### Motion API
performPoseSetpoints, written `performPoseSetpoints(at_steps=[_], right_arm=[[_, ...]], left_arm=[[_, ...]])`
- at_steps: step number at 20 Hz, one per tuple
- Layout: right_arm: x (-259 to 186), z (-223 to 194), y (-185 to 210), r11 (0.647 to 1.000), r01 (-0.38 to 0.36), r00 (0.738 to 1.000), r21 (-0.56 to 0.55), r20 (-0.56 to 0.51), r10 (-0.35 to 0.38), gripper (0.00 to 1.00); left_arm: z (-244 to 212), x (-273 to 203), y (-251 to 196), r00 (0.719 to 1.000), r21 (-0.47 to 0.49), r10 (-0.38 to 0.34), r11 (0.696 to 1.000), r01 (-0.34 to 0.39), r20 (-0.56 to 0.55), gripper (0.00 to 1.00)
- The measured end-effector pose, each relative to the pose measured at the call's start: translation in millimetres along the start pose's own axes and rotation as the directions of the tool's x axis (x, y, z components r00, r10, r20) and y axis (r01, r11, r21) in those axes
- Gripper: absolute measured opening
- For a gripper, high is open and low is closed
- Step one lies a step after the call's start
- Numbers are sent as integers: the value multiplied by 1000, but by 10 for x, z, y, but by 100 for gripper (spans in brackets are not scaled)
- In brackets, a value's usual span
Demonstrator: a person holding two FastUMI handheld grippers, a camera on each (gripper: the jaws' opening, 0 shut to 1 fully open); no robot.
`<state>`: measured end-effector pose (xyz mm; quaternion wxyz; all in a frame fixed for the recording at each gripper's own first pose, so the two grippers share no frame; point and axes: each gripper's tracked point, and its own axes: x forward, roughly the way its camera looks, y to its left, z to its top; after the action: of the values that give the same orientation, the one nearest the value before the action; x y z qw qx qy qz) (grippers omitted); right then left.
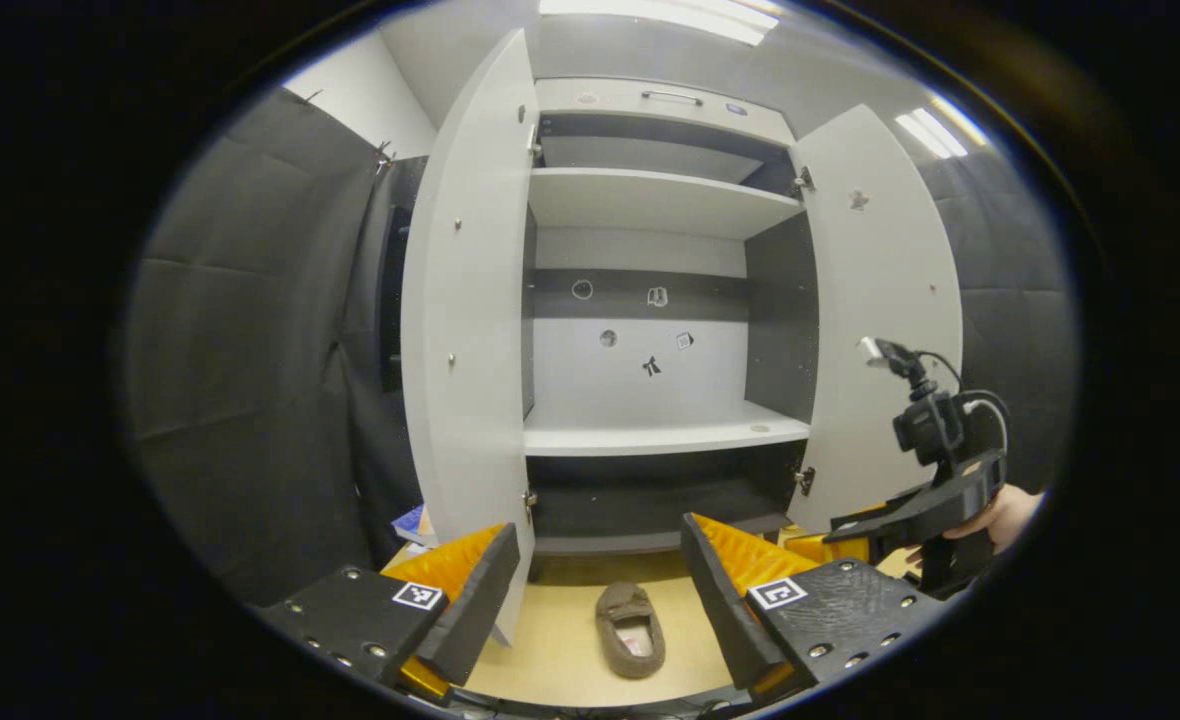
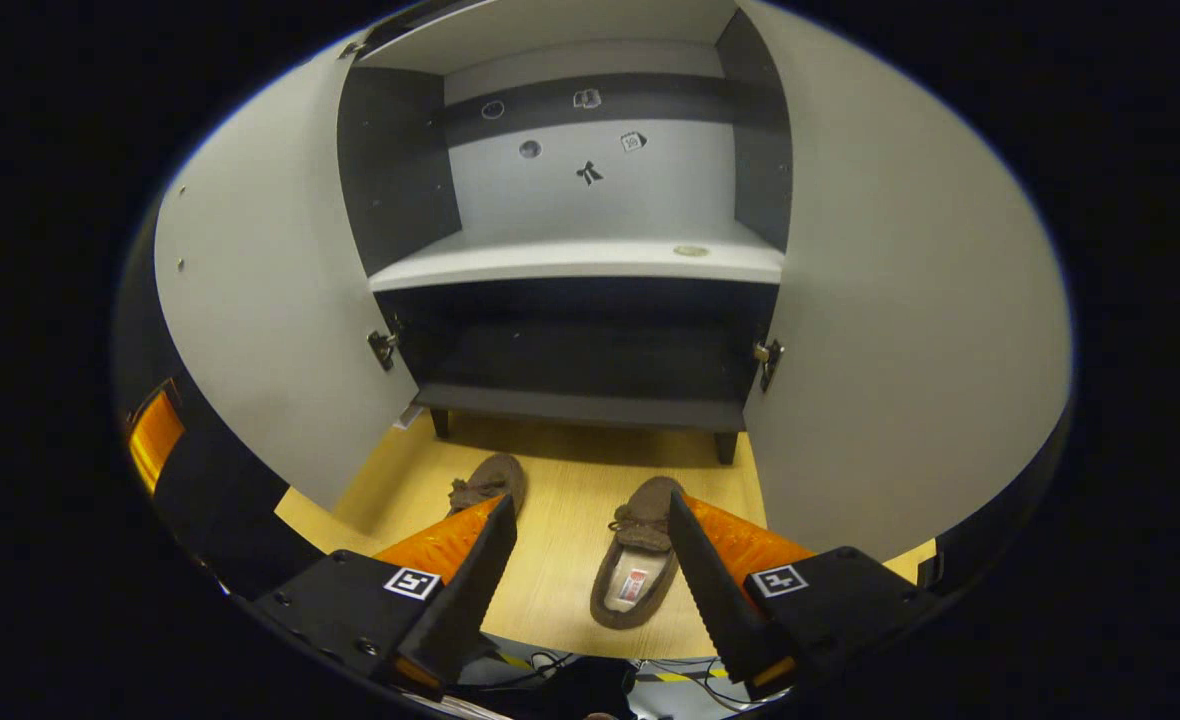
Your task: Grab one shoe with the right hand and put it into the shoe cabinet, grab the other shoe with the left hand and put it into the shoe cabinet; then close the right door with the right hand and the left door with the left hand.
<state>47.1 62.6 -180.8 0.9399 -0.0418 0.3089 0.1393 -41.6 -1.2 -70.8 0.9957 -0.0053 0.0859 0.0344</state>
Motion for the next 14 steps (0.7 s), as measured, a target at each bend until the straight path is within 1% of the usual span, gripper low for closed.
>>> performPoseSetpoints(at_steps=[1,2,3,4,5,6,9,12,14], right_arm=[[91,-86,11,1000,-8,1000,9,-21,8,97],[174,-179,16,1000,-16,999,18,-43,17,97],[257,-258,15,999,-21,998,29,-63,23,97],[330,-335,25,999,-31,996,45,-81,35,96],[412,-381,29,997,-40,995,65,-85,45,93],[508,-439,33,995,-46,995,90,-89,54,97],[773,-684,71,983,-64,986,171,-140,89,97],[1026,-910,30,973,-35,980,227,-181,77,98],[1168,-1007,17,971,-22,978,236,-196,70,98]], left_arm=[[-32,2,-1,1000,6,-1,1000,1,-10,99],[-72,5,-11,1000,12,-2,1000,2,-21,94],[-108,16,-23,999,15,-4,1000,5,-31,94],[-160,22,-41,999,17,-9,1000,10,-46,89],[-186,33,-64,998,15,-14,1000,15,-56,89],[-220,46,-90,998,12,-20,1000,21,-64,94],[-314,89,-176,995,-3,-40,999,40,-92,94],[-391,132,-217,993,-6,-49,999,49,-110,94],[-466,165,-245,991,-5,-55,999,54,-123,94]])
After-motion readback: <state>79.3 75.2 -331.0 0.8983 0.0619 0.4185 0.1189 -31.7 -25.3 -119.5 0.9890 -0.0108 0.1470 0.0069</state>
